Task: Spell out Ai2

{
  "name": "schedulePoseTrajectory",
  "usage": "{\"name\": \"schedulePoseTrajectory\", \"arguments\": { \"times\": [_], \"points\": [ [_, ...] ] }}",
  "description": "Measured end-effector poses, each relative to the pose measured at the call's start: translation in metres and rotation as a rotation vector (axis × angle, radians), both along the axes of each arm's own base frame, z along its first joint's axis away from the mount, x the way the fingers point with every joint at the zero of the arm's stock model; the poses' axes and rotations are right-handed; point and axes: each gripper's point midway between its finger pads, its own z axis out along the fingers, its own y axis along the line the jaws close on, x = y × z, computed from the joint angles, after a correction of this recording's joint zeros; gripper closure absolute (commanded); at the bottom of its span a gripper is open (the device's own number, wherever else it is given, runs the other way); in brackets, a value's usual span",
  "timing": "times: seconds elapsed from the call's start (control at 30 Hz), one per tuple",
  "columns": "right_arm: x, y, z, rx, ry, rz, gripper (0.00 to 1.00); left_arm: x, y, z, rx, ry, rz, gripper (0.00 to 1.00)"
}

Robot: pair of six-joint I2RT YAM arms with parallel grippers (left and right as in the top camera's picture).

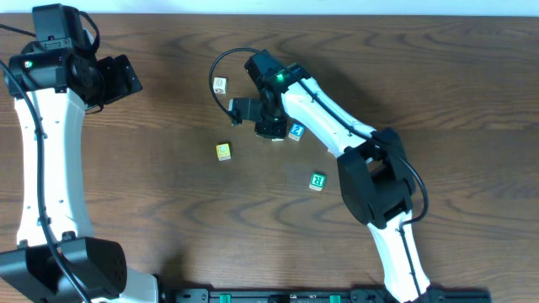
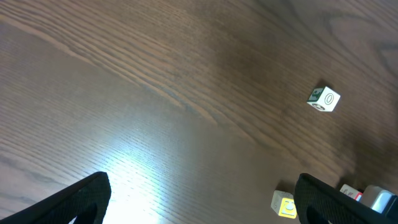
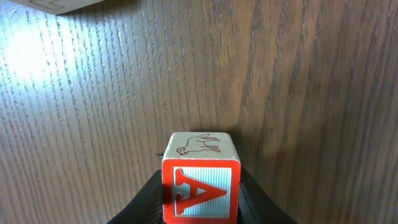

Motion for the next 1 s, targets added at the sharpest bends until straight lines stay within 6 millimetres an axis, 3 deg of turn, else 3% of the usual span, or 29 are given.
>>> {"name": "schedulePoseTrajectory", "arguments": {
  "times": [0.73, 1.0],
  "points": [
    [-0.008, 0.003, -0.01, 0.016, 0.048, 0.006, 0.98, 0.003, 0.001, 0.002, 0.003, -0.015, 0.0, 0.05],
    [-0.004, -0.001, -0.01, 0.017, 0.046, -0.005, 0.64, 0.005, 0.001, 0.003, 0.004, -0.023, 0.0, 0.05]
  ]
}}
